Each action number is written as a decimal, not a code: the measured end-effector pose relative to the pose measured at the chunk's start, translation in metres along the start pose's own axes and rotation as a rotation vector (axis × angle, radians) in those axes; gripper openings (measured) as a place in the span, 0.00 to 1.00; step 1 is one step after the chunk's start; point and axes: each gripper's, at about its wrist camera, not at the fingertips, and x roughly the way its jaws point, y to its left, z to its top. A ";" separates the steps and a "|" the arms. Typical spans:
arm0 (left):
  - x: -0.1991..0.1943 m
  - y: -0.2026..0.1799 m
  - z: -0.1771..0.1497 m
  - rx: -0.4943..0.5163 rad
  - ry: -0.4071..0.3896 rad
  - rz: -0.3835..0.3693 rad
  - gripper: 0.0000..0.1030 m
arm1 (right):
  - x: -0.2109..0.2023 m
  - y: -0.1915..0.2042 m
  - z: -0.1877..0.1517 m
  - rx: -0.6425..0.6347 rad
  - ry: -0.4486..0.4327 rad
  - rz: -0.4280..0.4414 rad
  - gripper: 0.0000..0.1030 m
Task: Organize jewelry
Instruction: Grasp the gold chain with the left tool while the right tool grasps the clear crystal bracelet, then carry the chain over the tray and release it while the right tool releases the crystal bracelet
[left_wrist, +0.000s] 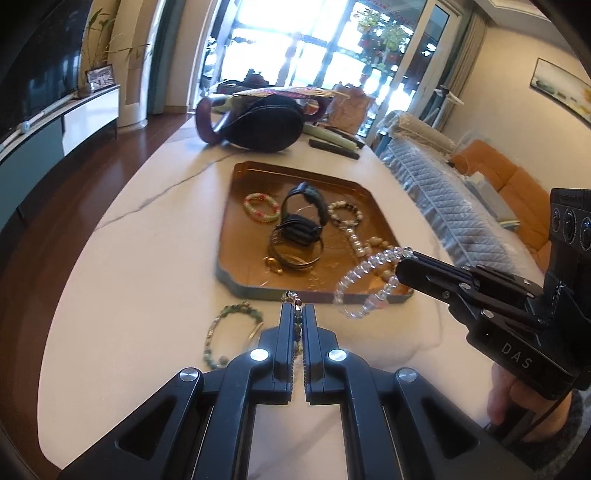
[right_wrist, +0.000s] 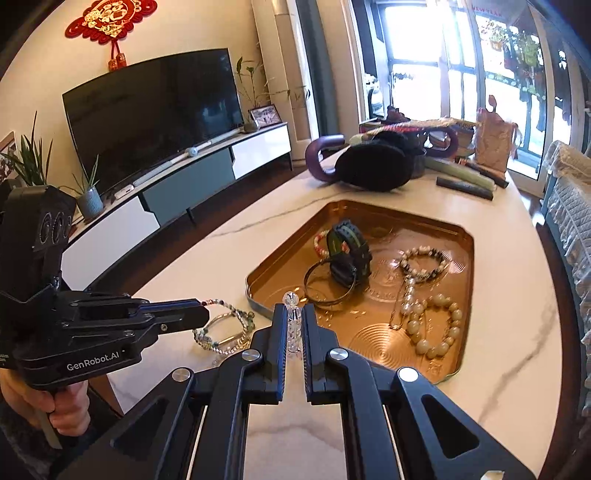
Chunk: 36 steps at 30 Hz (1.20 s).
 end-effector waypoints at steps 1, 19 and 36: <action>-0.001 -0.002 0.002 0.003 -0.004 0.006 0.04 | -0.002 -0.001 0.001 -0.001 -0.004 -0.002 0.07; 0.002 -0.044 0.048 0.106 -0.082 0.050 0.04 | -0.026 -0.014 0.025 -0.008 -0.076 -0.046 0.07; 0.032 -0.020 0.127 0.067 -0.162 0.075 0.04 | -0.023 -0.075 0.091 -0.013 -0.153 -0.129 0.07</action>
